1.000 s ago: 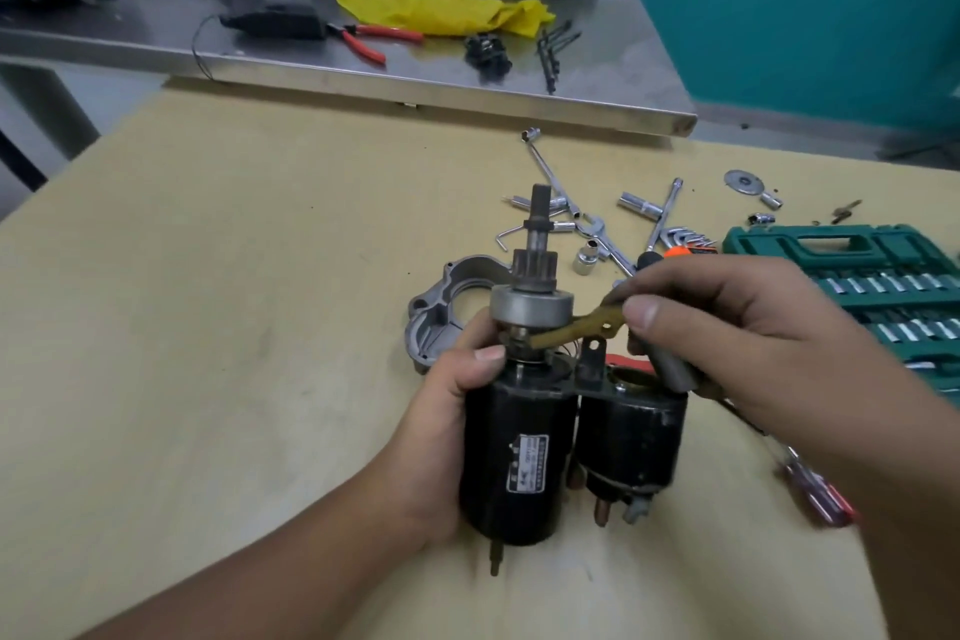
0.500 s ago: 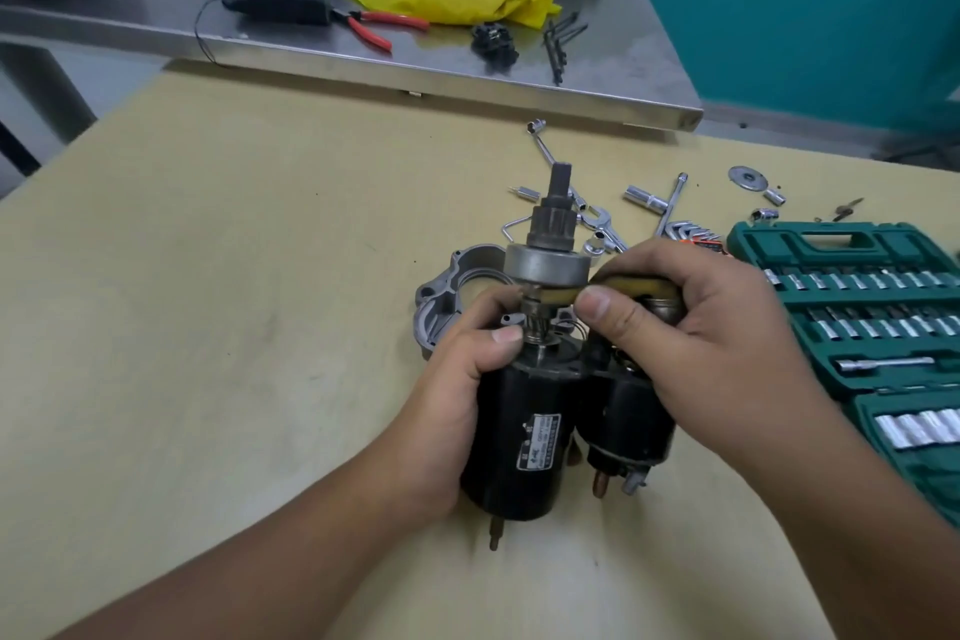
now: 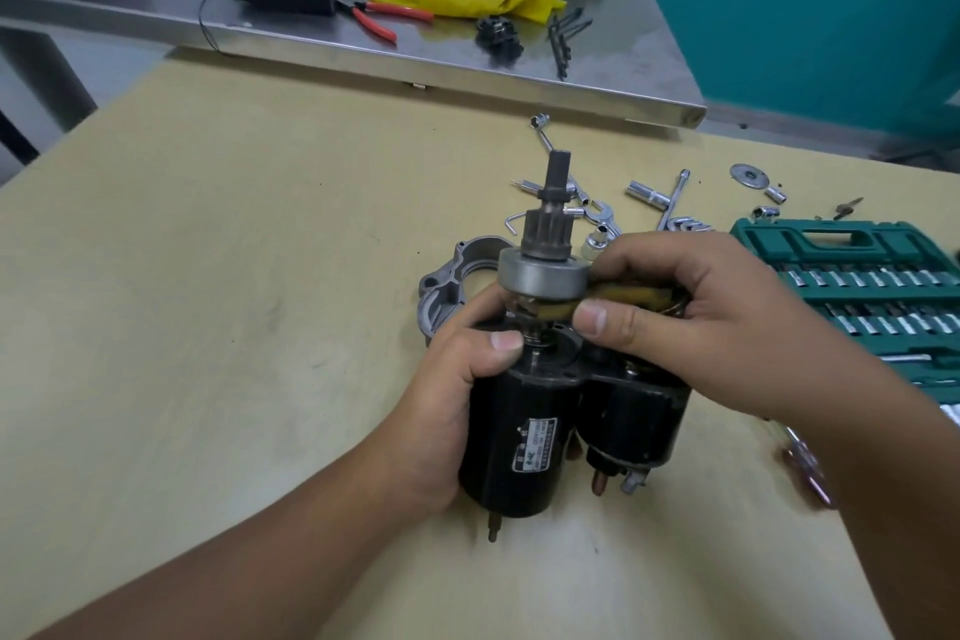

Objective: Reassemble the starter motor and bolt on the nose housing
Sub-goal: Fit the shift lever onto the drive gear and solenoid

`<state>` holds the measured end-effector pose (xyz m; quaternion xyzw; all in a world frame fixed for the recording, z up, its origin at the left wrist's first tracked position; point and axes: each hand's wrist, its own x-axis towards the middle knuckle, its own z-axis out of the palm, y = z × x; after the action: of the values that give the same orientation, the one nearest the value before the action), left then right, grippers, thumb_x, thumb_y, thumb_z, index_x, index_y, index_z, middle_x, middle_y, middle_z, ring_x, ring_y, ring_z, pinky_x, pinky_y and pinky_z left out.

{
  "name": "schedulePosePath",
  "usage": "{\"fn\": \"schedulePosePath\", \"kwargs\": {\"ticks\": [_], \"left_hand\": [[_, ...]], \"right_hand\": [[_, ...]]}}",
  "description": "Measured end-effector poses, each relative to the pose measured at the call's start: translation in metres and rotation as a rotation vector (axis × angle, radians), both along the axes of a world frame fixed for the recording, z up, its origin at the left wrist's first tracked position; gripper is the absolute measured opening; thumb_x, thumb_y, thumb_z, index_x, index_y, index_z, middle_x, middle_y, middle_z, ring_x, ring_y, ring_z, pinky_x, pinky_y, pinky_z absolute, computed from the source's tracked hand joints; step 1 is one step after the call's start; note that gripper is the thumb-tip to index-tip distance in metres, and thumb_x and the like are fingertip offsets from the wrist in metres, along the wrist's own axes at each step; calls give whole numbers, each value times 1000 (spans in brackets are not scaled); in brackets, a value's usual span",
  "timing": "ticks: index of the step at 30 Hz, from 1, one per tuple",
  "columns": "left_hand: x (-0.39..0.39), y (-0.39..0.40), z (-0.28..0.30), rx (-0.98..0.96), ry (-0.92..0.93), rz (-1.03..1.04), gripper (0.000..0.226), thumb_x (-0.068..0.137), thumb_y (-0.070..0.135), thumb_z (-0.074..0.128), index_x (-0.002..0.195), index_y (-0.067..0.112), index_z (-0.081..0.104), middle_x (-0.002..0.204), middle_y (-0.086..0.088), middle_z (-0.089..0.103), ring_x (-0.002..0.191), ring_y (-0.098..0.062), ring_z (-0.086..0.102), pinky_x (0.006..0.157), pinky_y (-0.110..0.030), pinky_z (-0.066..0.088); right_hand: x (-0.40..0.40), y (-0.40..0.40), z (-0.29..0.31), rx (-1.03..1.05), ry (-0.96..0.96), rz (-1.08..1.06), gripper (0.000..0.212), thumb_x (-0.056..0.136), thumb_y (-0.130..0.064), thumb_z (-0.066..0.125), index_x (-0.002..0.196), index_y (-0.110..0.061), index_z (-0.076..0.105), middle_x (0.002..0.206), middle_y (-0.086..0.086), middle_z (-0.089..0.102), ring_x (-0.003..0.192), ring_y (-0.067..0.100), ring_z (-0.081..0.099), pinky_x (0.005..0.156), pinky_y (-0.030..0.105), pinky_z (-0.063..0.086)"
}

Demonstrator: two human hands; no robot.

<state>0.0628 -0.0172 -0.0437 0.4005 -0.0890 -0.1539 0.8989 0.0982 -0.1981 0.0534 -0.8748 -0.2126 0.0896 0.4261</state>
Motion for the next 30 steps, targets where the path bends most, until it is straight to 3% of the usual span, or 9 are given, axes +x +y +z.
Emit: {"fn": "schedulePosePath", "kwargs": {"ticks": [6, 10, 12, 15, 18, 21, 23, 26, 30], "left_hand": [[1, -1, 0, 46, -20, 2, 57, 91, 37, 65, 141, 12, 55, 115, -19, 65, 97, -38, 63, 81, -57, 49], [0, -3, 1, 45, -16, -11, 73, 88, 50, 74, 144, 9, 52, 115, -22, 61, 98, -39, 60, 78, -55, 51], [0, -1, 1, 40, 3, -5, 68, 87, 48, 75, 141, 12, 56, 114, -20, 64, 94, -36, 65, 75, -51, 55], [0, 1, 1, 40, 28, 9, 56, 89, 40, 69, 137, 13, 59, 115, -21, 64, 96, -37, 64, 75, -49, 55], [0, 3, 2, 22, 61, 4, 52, 88, 39, 68, 133, 13, 62, 116, -22, 63, 97, -39, 62, 74, -48, 55], [0, 3, 2, 2, 60, -2, 59, 82, 47, 78, 129, 14, 64, 114, -20, 65, 95, -38, 64, 72, -46, 56], [0, 3, 0, -6, 56, -5, 62, 80, 48, 79, 130, 14, 63, 116, -22, 64, 99, -39, 62, 76, -48, 55], [1, 2, -3, -19, 65, -18, 65, 79, 49, 81, 130, 14, 62, 118, -24, 62, 99, -41, 60, 74, -47, 54], [0, 4, -3, -21, 78, -30, 73, 78, 53, 82, 133, 11, 60, 116, -24, 63, 92, -39, 63, 71, -46, 56]], "right_hand": [[1, -2, 5, -211, -61, 80, 35, 87, -57, 58, 90, -23, 65, 75, -3, 64, 66, 9, 59, 57, 25, 45], [1, -2, 12, -384, -68, 160, 42, 86, -65, 42, 96, -27, 56, 79, -2, 64, 73, 16, 62, 65, 52, 51], [1, -1, 13, -343, -34, 179, 33, 85, -62, 48, 95, -31, 56, 79, -4, 64, 71, 14, 61, 63, 50, 51], [4, -4, 15, -196, 54, 163, 16, 80, -40, 67, 95, -35, 62, 82, -6, 67, 71, 14, 63, 63, 40, 53], [7, -16, 22, -46, 152, 154, 22, 75, -23, 71, 96, -31, 72, 83, 2, 70, 71, 19, 65, 60, 31, 53], [8, -29, 27, 17, 246, 171, 18, 81, -24, 79, 99, -23, 77, 76, 4, 68, 66, 12, 63, 58, 22, 51], [9, -34, 27, 33, 269, 158, 21, 81, -25, 84, 101, -22, 79, 77, 5, 70, 69, 14, 65, 61, 24, 53], [9, -33, 28, 73, 276, 125, 28, 71, -25, 79, 99, -21, 80, 81, 15, 73, 71, 25, 67, 66, 32, 56], [9, -29, 24, 132, 249, 135, 27, 74, -23, 75, 99, -17, 78, 80, 11, 75, 71, 15, 69, 65, 25, 55]]}}
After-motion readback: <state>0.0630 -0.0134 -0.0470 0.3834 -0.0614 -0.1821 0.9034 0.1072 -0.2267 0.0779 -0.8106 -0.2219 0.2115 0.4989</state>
